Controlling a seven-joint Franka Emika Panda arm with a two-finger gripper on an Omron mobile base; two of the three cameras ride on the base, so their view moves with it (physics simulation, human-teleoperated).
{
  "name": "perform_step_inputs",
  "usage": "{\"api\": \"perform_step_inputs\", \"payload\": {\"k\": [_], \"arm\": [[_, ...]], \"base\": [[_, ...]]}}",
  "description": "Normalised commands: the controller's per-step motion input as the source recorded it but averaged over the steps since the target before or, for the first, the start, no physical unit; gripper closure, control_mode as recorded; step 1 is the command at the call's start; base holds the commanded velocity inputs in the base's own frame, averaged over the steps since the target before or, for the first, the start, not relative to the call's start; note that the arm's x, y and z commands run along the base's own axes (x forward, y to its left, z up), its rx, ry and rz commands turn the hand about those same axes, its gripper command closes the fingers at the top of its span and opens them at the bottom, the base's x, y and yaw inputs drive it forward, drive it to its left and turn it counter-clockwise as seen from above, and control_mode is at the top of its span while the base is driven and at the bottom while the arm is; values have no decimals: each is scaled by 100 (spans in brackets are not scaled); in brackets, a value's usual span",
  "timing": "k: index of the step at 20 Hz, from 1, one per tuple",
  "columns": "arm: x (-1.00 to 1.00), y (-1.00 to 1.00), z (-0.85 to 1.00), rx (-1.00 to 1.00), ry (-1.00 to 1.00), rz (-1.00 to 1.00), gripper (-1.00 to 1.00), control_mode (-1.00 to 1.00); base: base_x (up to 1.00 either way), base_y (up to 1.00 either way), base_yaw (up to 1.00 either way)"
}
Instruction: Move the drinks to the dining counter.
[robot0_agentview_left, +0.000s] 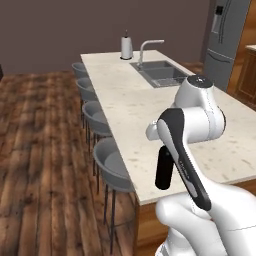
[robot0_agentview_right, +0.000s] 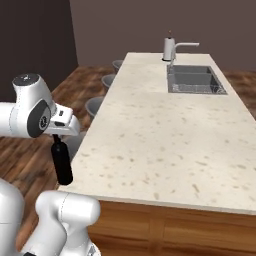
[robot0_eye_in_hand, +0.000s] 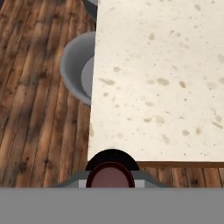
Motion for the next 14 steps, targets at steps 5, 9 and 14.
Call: {"api": "perform_step_inputs", "payload": {"k": [5, 9, 14], "arm": [[0, 0, 0, 0, 0, 0, 100, 100], [0, 0, 0, 0, 0, 0, 100, 100], [0, 0, 0, 0, 0, 0, 100, 100]], "base": [[0, -76, 9], [13, -37, 2], [44, 0, 0]]}}
